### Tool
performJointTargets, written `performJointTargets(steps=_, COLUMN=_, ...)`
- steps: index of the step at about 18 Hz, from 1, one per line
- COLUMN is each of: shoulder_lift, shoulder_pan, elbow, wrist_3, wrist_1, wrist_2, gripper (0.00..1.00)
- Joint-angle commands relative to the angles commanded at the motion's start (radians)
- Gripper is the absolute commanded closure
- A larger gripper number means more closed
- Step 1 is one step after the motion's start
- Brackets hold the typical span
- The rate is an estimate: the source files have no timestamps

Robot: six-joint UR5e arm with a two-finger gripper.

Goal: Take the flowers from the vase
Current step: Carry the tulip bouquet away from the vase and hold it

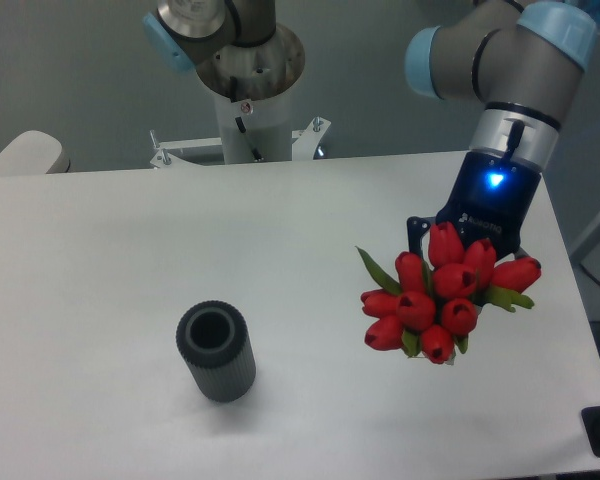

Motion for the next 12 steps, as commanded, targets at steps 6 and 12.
performJointTargets(steps=6, shoulder_lift=0.000, shoulder_pan=-0.014, elbow=-0.012, wrist_3=0.032, wrist_1=-0.002, wrist_2=0.000, gripper=0.62)
performJointTargets(steps=12, shoulder_lift=0.000, shoulder_pan=-0.015, elbow=-0.014, wrist_3=0.032, wrist_1=-0.002, wrist_2=0.005, gripper=0.62)
